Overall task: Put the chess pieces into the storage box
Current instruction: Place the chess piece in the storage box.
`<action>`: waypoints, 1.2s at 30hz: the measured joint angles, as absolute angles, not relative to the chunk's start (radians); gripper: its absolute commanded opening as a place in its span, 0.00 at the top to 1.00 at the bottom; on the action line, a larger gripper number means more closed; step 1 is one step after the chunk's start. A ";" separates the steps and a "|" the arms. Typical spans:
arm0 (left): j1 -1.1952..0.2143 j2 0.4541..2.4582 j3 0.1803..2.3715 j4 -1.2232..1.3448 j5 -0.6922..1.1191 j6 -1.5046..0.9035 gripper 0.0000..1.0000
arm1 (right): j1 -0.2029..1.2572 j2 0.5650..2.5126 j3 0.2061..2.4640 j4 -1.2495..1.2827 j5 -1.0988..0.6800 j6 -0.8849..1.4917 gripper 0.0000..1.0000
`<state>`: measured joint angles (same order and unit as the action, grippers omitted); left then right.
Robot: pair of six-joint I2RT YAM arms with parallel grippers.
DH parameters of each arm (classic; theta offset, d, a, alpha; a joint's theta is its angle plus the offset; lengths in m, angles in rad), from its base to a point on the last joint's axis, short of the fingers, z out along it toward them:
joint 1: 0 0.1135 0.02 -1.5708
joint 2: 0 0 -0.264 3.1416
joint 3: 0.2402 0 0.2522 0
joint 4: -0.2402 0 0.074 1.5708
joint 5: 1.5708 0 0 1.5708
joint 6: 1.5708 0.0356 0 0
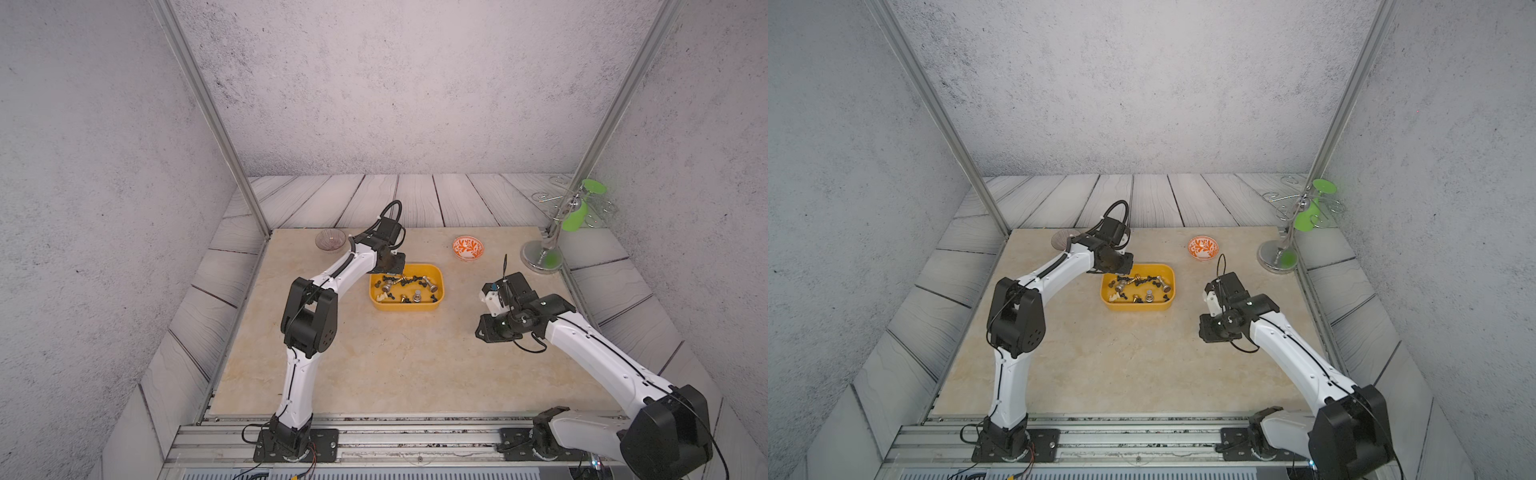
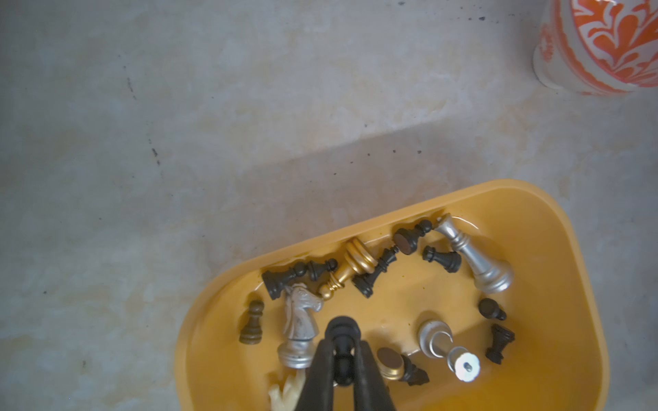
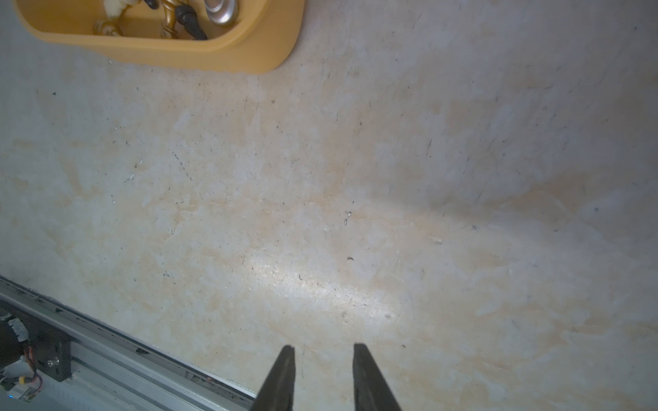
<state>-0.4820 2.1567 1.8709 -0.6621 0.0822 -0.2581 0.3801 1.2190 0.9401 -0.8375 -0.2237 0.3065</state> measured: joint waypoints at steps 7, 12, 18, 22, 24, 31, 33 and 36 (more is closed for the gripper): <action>-0.445 2.179 1.873 -0.662 0.096 -0.270 0.73 | 0.380 1.219 0.937 -0.842 -0.208 0.311 0.69; -0.446 2.175 1.871 -0.645 0.104 -0.270 0.72 | 0.380 1.218 0.937 -0.843 -0.196 0.315 0.63; -0.442 2.068 1.781 -0.598 0.103 -0.271 0.70 | 0.380 1.195 0.937 -0.847 -0.168 0.317 0.60; -0.430 1.956 1.711 -0.551 0.102 -0.273 0.70 | 0.379 1.184 0.937 -0.847 -0.150 0.317 0.59; -0.421 1.920 1.702 -0.533 0.102 -0.271 0.70 | 0.378 1.184 0.937 -0.847 -0.144 0.317 0.59; -0.386 1.842 1.618 -0.470 0.101 -0.269 0.70 | 0.372 1.184 0.937 -0.842 -0.119 0.316 0.55; -0.378 1.810 1.570 -0.458 0.099 -0.269 0.70 | 0.367 1.184 0.939 -0.837 -0.110 0.313 0.52; -0.367 1.748 1.499 -0.432 0.092 -0.268 0.69 | 0.359 1.184 0.944 -0.826 -0.097 0.307 0.44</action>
<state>-0.3672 1.7481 1.4990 -0.4324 0.0921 -0.2684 0.3588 1.1839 0.9436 -0.8257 -0.0975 0.3073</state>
